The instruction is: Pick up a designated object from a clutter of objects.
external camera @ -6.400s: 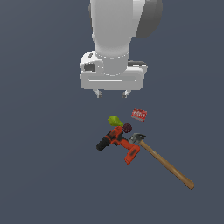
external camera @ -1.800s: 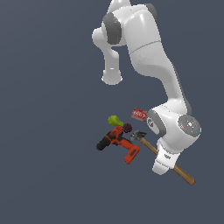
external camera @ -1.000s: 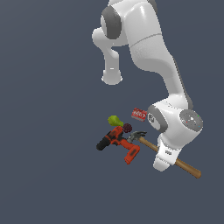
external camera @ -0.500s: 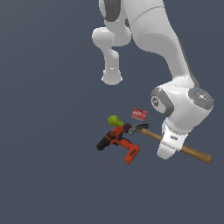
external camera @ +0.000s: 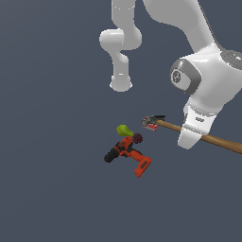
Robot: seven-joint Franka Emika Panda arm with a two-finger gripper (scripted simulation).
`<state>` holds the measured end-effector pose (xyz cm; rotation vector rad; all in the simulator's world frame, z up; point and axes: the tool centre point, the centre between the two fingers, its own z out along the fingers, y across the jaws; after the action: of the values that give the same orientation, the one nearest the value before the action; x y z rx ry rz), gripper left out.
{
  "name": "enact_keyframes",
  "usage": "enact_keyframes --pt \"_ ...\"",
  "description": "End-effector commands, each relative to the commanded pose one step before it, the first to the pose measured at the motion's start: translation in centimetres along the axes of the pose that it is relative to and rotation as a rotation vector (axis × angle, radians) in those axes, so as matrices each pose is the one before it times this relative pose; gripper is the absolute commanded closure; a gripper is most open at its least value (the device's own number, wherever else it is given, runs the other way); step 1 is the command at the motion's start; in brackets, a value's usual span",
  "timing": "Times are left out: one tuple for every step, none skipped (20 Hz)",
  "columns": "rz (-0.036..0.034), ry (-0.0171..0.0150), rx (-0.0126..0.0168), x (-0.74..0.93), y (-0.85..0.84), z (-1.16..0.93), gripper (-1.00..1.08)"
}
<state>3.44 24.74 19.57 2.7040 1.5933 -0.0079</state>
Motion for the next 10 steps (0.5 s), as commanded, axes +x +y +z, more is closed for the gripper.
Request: enact_keyframes --pt "-0.00075 0.00238 -0.00294 -0.344 -1.143 -2.692 1.08" --pt "0.00000 0.00000 0.00000 -0.161 -0.462 -1.031 1.08" --pt "0.00000 0.00000 0.00000 -0.161 -0.470 -1.050 1.08" --pt "-0.00019 0.00030 0.00034 -0.160 -0.476 -1.066 1.08" --pt "0.00000 0.00000 0.00000 -0.154 -0.469 -1.053 1.08" --pt "-0.00020 0.00030 0.00033 -0.148 -0.460 -1.039 1.08" --pt "0.00000 0.00000 0.00000 -0.139 -0.445 -1.009 1.08" --pt "-0.00023 0.00045 0.00047 -0.137 -0.427 -0.981 1.08" --pt "0.00000 0.00000 0.00000 -0.125 -0.412 -0.939 1.08" --pt "-0.00020 0.00047 0.00047 -0.126 -0.390 -0.907 1.08"
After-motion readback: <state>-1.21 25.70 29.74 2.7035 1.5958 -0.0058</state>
